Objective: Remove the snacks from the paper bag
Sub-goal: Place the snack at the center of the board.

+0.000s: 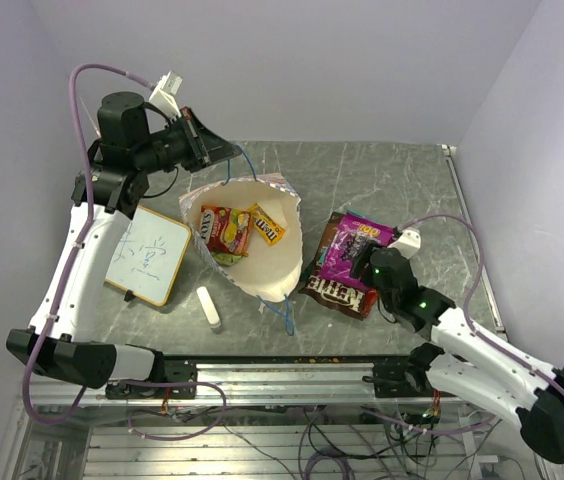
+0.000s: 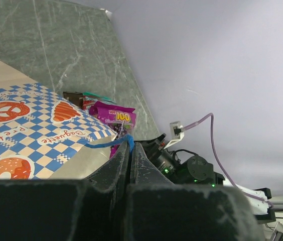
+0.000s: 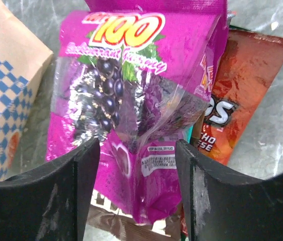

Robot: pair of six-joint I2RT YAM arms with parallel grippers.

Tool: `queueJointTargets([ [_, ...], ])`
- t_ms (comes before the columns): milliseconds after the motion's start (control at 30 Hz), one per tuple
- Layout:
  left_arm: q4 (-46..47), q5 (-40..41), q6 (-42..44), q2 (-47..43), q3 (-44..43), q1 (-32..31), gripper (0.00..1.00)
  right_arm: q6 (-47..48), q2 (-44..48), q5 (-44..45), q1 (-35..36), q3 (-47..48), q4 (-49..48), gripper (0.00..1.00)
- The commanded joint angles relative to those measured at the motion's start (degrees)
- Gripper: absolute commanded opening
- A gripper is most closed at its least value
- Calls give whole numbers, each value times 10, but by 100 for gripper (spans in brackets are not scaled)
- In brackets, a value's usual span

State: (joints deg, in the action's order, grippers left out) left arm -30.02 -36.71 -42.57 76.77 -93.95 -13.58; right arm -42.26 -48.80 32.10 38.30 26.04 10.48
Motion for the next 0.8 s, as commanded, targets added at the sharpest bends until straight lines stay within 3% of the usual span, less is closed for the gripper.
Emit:
queueJointTargets([
  [0, 14, -16, -3, -22, 2, 4, 7, 30, 62, -13, -1, 59, 91, 66],
  [133, -6, -12, 7, -31, 2, 4, 7, 77, 91, -46, -2, 124, 178, 75],
  [267, -5, -12, 2, -43, 16, 4, 7, 150, 111, -138, -2, 155, 224, 76],
  [533, 21, -38, -16, -41, 33, 4, 7, 278, 96, -377, -2, 209, 165, 71],
  [700, 41, -52, -26, -37, 43, 3, 7, 256, 31, -470, 8, 229, 79, 69],
  [767, 37, -54, -25, -32, 41, 3, 7, 237, 4, -453, 42, 224, 12, 69],
])
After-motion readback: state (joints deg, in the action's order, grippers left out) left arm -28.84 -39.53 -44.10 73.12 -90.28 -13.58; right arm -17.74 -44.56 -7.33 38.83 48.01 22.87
